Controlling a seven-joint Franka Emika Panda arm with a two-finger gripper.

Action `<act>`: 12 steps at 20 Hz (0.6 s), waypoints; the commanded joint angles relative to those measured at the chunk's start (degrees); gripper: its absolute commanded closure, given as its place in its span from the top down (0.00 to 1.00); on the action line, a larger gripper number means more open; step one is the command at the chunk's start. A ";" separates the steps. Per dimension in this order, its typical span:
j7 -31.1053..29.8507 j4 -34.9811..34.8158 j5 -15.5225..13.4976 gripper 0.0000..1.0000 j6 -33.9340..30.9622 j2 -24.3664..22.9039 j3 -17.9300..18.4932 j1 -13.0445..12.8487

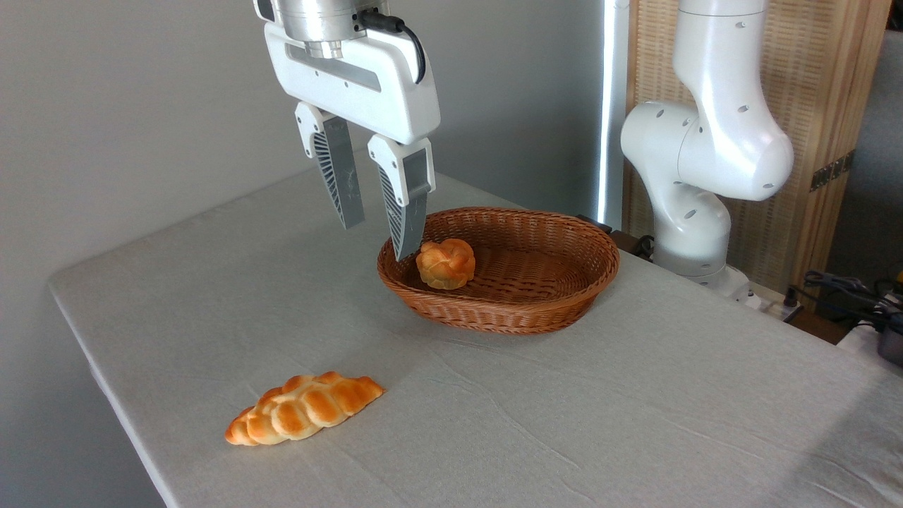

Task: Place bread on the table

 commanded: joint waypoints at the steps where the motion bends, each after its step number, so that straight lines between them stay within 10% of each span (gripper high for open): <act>1: 0.83 0.93 -0.19 1.00 -1.64 0.06 0.33 0.16; 12: 0.83 0.84 -0.37 1.00 -1.64 0.15 1.12 0.16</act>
